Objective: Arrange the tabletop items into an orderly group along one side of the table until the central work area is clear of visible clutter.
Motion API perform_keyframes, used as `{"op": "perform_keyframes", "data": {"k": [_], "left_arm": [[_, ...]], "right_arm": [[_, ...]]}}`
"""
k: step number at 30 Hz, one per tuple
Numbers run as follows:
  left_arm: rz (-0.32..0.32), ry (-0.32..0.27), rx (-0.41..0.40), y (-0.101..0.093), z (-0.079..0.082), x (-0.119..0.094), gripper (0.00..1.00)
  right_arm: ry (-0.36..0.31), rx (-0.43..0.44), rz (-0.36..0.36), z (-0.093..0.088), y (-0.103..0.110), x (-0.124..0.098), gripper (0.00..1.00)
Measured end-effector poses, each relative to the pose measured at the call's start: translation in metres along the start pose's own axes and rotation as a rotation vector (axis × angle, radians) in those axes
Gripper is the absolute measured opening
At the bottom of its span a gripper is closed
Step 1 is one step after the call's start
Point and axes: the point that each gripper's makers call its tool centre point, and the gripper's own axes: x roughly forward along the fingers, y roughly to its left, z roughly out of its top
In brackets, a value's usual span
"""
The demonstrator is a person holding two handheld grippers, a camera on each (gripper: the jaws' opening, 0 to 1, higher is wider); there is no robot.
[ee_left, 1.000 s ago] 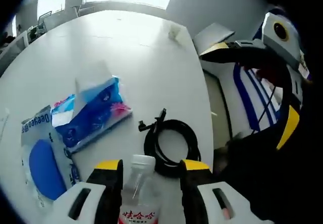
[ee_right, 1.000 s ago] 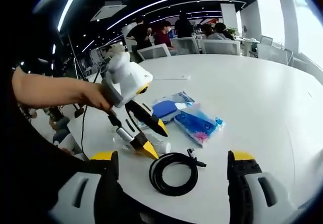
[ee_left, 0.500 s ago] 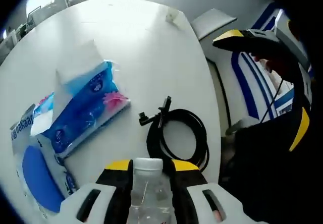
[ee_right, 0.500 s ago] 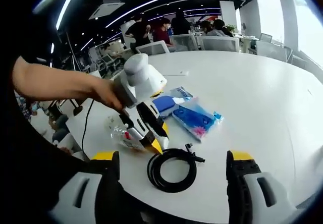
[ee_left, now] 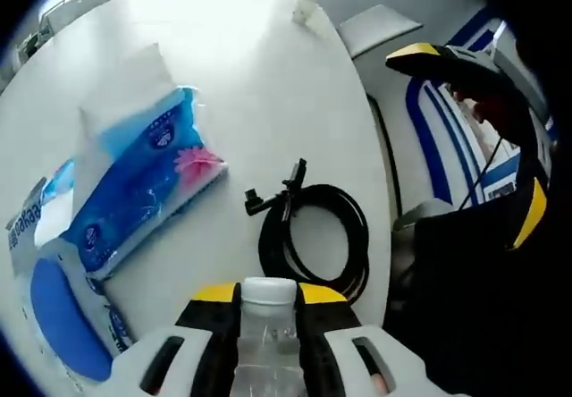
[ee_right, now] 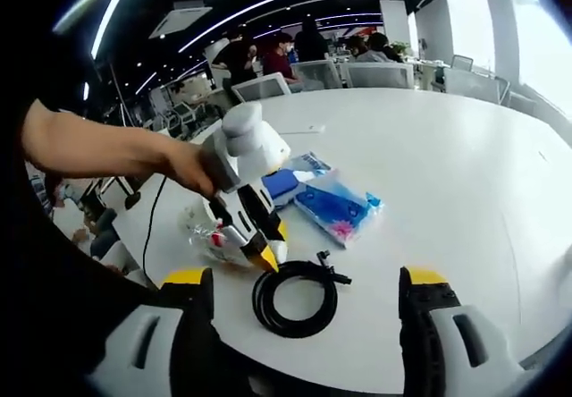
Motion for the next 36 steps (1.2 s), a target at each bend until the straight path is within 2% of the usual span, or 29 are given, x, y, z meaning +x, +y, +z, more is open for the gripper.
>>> {"op": "perform_keyframes", "data": {"k": [6,14,22,27,28,29,32,36], "left_arm": [[0.010,0.016,0.047,-0.012,-0.004,-0.009,0.21],[0.046,-0.038,0.082,-0.023,-0.003,-0.030,0.21],[0.115,-0.164,0.113,-0.031,-0.002,-0.060,0.20],[0.198,-0.303,0.120,-0.034,-0.006,-0.085,0.20],[0.204,-0.315,0.121,-0.034,-0.007,-0.088,0.20],[0.227,-0.351,0.116,-0.035,-0.009,-0.094,0.20],[0.284,-0.430,0.117,-0.038,-0.017,-0.109,0.20],[0.336,-0.506,0.098,-0.042,-0.031,-0.125,0.20]], "right_arm": [[-0.001,0.002,0.007,0.001,0.001,0.005,0.81],[-0.002,-0.018,0.024,0.006,0.007,0.012,0.81],[-0.003,-0.047,0.060,0.012,0.018,0.020,0.81],[-0.042,-0.071,0.099,0.023,0.031,0.022,0.83],[-0.050,-0.075,0.106,0.025,0.033,0.021,0.83],[-0.074,-0.083,0.115,0.030,0.036,0.021,0.83],[-0.092,-0.101,0.119,0.036,0.040,0.021,0.85],[-0.076,-0.113,0.120,0.037,0.042,0.026,0.88]]}}
